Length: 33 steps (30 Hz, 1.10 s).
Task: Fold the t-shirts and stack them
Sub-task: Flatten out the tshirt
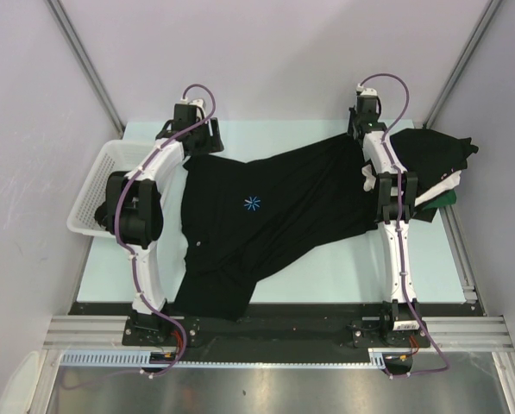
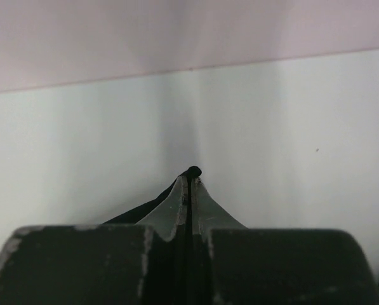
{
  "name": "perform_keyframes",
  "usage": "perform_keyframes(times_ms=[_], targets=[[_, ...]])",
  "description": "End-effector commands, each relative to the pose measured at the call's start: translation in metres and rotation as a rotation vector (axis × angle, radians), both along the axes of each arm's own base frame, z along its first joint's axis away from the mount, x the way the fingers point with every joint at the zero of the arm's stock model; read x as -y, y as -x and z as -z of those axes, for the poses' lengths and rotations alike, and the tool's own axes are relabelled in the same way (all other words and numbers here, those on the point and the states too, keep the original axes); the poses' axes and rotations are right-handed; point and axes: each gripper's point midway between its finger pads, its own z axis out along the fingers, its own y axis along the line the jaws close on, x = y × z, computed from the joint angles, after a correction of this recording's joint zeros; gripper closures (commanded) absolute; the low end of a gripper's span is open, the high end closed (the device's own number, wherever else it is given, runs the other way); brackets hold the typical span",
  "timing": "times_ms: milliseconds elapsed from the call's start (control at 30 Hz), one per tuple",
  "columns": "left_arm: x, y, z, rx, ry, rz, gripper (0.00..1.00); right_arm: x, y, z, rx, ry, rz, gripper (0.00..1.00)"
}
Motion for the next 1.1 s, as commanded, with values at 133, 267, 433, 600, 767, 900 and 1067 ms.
perform_keyframes(times_ms=[133, 267, 433, 600, 767, 900, 1067], targets=[[-0.002, -0.018, -0.002, 0.028, 0.031, -0.045, 0.25, 0.027, -0.034, -0.052, 0.232, 0.055, 0.088, 1.0], [-0.012, -0.027, 0.008, 0.0, 0.006, -0.112, 0.25, 0.035, -0.032, -0.052, 0.226, 0.055, 0.099, 1.0], [-0.031, -0.037, 0.032, -0.078, -0.043, -0.219, 0.24, 0.035, -0.03, -0.053, 0.219, 0.057, 0.1, 1.0], [-0.056, -0.044, 0.046, -0.13, -0.069, -0.316, 0.24, 0.032, -0.026, -0.053, 0.206, 0.059, 0.096, 1.0], [-0.075, -0.044, 0.054, -0.169, -0.069, -0.371, 0.24, 0.029, -0.021, -0.05, 0.181, 0.058, 0.087, 1.0], [-0.077, -0.04, 0.064, -0.216, -0.062, -0.373, 0.25, 0.023, -0.018, -0.052, 0.171, 0.054, 0.072, 1.0], [-0.069, -0.035, 0.079, -0.263, -0.029, -0.346, 0.26, 0.02, -0.016, -0.056, 0.171, 0.05, 0.066, 1.0]])
